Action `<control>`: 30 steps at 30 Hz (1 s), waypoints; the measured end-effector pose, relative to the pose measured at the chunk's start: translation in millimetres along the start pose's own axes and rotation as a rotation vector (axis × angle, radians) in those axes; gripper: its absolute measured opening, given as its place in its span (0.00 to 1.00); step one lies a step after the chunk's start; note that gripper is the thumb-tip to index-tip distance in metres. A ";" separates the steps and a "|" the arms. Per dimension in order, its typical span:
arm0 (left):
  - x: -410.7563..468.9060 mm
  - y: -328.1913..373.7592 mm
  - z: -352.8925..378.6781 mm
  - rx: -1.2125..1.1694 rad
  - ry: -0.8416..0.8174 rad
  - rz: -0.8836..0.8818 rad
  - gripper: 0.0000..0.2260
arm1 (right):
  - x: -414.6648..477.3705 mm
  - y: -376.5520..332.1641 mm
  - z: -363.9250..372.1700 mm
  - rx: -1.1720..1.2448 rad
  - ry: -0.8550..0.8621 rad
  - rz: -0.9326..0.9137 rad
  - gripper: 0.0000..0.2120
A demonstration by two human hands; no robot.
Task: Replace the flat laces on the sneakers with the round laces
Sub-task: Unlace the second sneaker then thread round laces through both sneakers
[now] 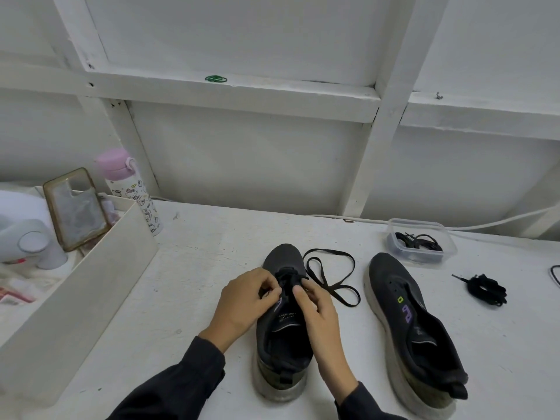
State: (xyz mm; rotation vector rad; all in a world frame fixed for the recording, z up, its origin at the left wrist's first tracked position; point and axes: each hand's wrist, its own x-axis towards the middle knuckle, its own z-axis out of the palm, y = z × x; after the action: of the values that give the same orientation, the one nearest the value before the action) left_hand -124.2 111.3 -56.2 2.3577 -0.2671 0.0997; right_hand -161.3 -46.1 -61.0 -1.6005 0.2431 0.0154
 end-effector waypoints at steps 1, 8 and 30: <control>1.7 0.6 0.2 0.017 -0.003 0.007 0.03 | -1.4 1.1 0.7 -0.006 -0.018 0.008 0.21; 19.9 3.5 6.8 0.110 0.066 0.006 0.07 | -9.8 -0.2 5.4 -0.057 -0.046 -0.011 0.17; 13.5 -3.6 7.4 -0.177 0.181 -0.217 0.06 | -9.4 5.2 7.0 -0.049 -0.009 -0.014 0.26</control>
State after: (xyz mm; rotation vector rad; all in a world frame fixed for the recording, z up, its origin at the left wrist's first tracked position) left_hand -110.3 106.4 -61.9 2.1697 0.0657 0.1760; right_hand -170.4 -37.9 -65.0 -1.6506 0.2261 0.0178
